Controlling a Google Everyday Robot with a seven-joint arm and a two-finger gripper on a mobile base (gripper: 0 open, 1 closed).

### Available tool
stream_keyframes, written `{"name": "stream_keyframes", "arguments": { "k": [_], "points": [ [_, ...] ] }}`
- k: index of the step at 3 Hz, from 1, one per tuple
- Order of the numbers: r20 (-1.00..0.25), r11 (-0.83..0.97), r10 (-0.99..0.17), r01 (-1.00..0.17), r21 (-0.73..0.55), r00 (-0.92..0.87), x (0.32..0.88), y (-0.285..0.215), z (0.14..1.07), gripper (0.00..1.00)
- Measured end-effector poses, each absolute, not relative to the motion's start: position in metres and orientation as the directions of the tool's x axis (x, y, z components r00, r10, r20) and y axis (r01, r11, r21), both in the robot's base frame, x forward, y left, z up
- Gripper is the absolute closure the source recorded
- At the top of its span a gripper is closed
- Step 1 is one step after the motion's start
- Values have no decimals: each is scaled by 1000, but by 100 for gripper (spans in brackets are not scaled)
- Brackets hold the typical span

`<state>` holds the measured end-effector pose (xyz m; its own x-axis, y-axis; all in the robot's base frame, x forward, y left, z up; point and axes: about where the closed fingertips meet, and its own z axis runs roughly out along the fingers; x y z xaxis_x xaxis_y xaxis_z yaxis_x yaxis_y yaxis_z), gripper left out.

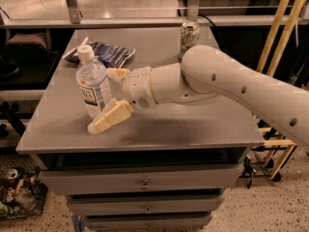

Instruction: Pick blue plastic bottle

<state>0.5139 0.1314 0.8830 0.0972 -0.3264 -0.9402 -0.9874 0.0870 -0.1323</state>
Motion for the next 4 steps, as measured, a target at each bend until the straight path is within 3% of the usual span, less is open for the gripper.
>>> {"name": "stream_keyframes", "arguments": {
  "k": [1,2,4],
  "points": [
    [-942,64,-323,-991,-120,93,507,142,888,0],
    [-943,52,-321,-992,-112,90,500,149,891,18],
    [-948,50,-311,-995,-85,65,497,154,887,64]
  ]
}}
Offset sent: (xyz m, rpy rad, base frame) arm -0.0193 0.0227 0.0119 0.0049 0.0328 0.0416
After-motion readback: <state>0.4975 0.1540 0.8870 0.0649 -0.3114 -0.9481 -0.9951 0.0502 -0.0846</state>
